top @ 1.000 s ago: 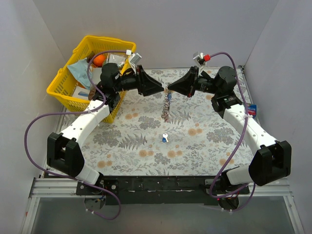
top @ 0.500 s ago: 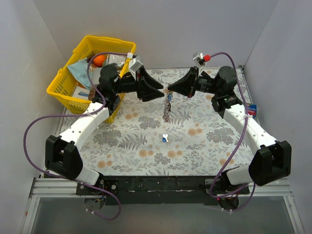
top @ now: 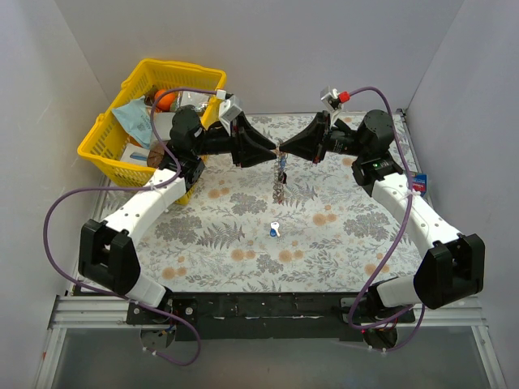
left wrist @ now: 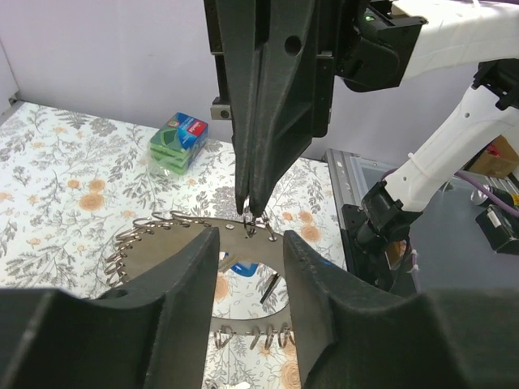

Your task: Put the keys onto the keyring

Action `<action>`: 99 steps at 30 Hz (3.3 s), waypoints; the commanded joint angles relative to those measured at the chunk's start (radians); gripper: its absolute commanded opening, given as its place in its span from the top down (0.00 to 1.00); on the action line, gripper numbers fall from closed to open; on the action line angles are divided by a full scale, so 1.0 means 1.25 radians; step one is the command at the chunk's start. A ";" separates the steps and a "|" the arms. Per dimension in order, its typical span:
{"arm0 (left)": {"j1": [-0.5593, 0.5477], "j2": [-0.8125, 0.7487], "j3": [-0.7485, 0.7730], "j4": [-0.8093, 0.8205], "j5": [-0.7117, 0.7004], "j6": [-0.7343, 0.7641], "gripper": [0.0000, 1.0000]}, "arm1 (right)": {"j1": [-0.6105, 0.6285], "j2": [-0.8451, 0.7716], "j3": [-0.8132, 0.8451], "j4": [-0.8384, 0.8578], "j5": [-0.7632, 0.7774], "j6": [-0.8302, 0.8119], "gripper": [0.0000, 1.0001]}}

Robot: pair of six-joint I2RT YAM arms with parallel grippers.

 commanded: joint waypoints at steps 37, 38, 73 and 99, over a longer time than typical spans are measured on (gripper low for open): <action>-0.015 0.049 0.042 0.085 0.003 -0.030 1.00 | -0.002 -0.027 0.007 0.043 -0.011 -0.003 0.99; -0.016 0.048 0.042 0.085 0.003 -0.030 1.00 | -0.002 -0.027 0.007 0.043 -0.010 -0.005 0.99; -0.022 0.066 0.059 0.064 0.036 0.012 1.00 | -0.002 -0.024 0.014 0.053 -0.010 0.003 0.99; -0.026 0.017 0.042 0.005 -0.008 0.097 1.00 | -0.036 -0.073 -0.042 0.157 0.040 0.057 0.08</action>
